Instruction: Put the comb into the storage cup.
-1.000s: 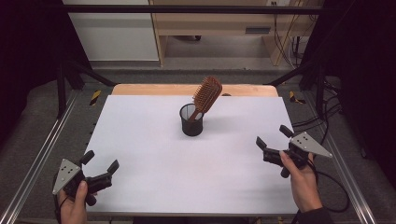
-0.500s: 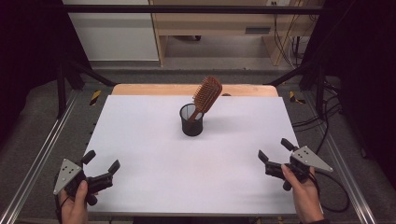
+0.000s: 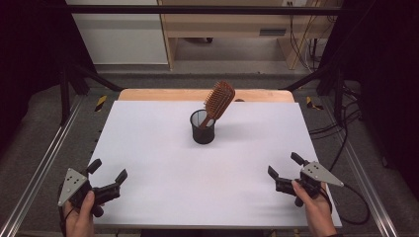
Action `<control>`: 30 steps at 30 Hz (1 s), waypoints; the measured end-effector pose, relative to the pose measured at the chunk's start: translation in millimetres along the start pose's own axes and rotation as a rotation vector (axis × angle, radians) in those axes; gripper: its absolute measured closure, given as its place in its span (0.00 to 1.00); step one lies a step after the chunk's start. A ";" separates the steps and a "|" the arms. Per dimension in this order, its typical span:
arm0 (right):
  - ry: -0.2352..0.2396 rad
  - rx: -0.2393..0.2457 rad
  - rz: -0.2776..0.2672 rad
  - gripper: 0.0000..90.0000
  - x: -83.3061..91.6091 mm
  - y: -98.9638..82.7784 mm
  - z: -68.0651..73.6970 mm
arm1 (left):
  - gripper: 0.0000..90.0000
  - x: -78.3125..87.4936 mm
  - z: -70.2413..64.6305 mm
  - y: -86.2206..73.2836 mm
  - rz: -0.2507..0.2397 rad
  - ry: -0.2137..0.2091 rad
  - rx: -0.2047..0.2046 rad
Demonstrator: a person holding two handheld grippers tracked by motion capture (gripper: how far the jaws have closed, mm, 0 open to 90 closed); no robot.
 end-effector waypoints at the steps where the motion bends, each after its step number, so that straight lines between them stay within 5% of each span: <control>1: 0.004 0.007 0.000 0.03 -0.9 -0.7 0.8 | 0.03 0.0 -0.2 0.2 -0.001 -0.001 -0.002; 30: 0.094 0.066 0.009 0.04 -20.5 -9.9 28.8 | 0.02 -1.6 -12.2 1.8 -0.026 -0.049 -0.020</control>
Point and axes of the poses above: each handheld gripper's, and its own axes: x roughly backward along the jaws, y roughly out of its top, z roughly to its left, the point moved 10 cm from there along -x, roughly forward along the jaws, and after that the axes turned 4 degrees about -z, right-handed, at the moved point
